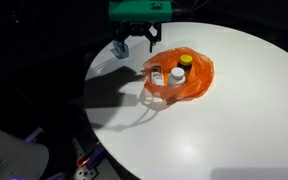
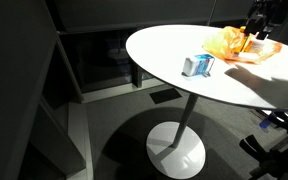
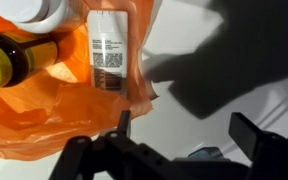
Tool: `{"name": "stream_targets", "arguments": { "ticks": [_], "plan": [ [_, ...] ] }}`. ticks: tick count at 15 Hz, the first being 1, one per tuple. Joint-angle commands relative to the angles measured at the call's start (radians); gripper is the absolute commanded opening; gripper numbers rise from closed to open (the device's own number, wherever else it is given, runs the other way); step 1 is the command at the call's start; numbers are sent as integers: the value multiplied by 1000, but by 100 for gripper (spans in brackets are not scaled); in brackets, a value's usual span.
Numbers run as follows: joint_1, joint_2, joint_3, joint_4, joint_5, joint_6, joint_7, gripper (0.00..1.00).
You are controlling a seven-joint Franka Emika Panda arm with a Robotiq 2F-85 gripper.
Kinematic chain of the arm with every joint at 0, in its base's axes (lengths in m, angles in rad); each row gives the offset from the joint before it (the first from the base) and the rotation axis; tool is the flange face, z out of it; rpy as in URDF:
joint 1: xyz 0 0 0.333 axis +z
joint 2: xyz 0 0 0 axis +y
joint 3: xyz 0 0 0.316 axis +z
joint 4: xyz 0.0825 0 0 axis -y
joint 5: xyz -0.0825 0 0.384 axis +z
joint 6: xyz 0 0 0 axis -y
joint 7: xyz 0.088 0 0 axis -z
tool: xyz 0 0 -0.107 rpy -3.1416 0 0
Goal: Put the box in the plastic
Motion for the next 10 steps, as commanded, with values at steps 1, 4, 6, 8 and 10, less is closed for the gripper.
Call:
{"name": "stream_targets", "arguments": {
  "ticks": [1,4,6,8,10],
  "plan": [
    [18,38,12,59,-25,-25,-7,100],
    [33,74,28,100,-33,-38,-19,100],
    [43,105,44,132,-44,-47,-38,100],
    [54,139,66,163,-61,-59,-64,100],
    [66,171,90,193,-82,-71,-94,100]
  ]
}}
